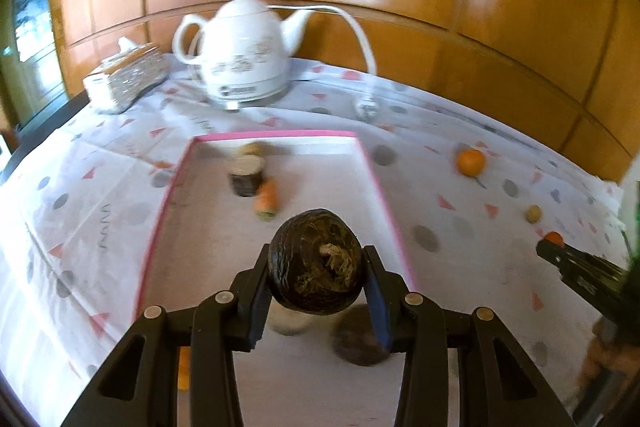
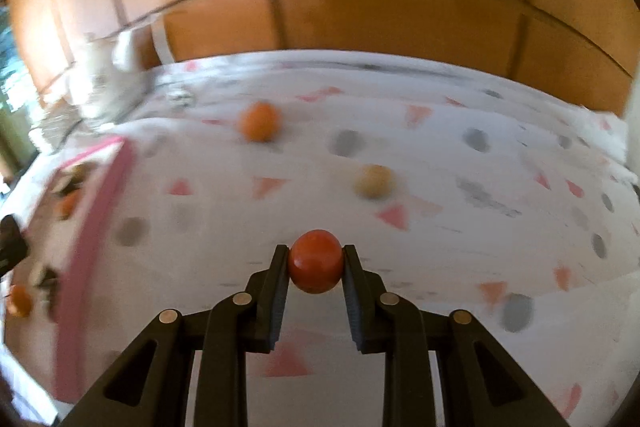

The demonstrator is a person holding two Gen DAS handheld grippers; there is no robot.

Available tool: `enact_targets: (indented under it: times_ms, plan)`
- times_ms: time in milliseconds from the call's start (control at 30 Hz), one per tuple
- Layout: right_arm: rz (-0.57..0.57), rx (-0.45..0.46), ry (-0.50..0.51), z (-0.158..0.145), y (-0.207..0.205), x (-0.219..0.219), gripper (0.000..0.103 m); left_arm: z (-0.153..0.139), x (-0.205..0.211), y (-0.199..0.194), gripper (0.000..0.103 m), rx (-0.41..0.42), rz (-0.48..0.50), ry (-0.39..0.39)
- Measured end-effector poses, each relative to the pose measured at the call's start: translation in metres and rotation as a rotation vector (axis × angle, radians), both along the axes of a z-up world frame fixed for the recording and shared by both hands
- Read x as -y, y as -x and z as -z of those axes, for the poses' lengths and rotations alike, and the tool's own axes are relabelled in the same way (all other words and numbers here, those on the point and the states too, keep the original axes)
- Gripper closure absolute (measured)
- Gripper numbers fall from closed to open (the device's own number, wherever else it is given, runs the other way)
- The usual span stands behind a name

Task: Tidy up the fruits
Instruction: 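Carry the taro into the pink tray with the left gripper while the right carries the tomato there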

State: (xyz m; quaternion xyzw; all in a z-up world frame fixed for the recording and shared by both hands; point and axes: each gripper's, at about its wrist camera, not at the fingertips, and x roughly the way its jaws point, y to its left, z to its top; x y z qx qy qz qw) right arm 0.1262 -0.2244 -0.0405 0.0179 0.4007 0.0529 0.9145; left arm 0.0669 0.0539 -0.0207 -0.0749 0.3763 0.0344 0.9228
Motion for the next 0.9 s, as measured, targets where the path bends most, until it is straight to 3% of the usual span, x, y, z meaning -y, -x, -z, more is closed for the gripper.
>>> enact_targets:
  times_ms: [233, 400, 533, 900]
  plan:
    - [-0.240, 0.026, -0.039, -0.021, 0.009, -0.084, 0.077, 0.002, -0.048, -0.005, 0.061, -0.013, -0.109, 0.004]
    - [-0.350, 0.010, -0.062, -0.022, 0.008, -0.137, 0.077, -0.002, -0.065, -0.003, 0.060, 0.015, -0.150, -0.007]
    - [-0.405, 0.003, -0.066, -0.024, 0.000, -0.169, 0.077, -0.006, -0.071, 0.001, 0.060, 0.024, -0.168, 0.000]
    - [-0.459, -0.016, -0.056, -0.020, -0.005, -0.204, 0.077, -0.003, -0.075, 0.014, 0.059, 0.025, -0.192, 0.028]
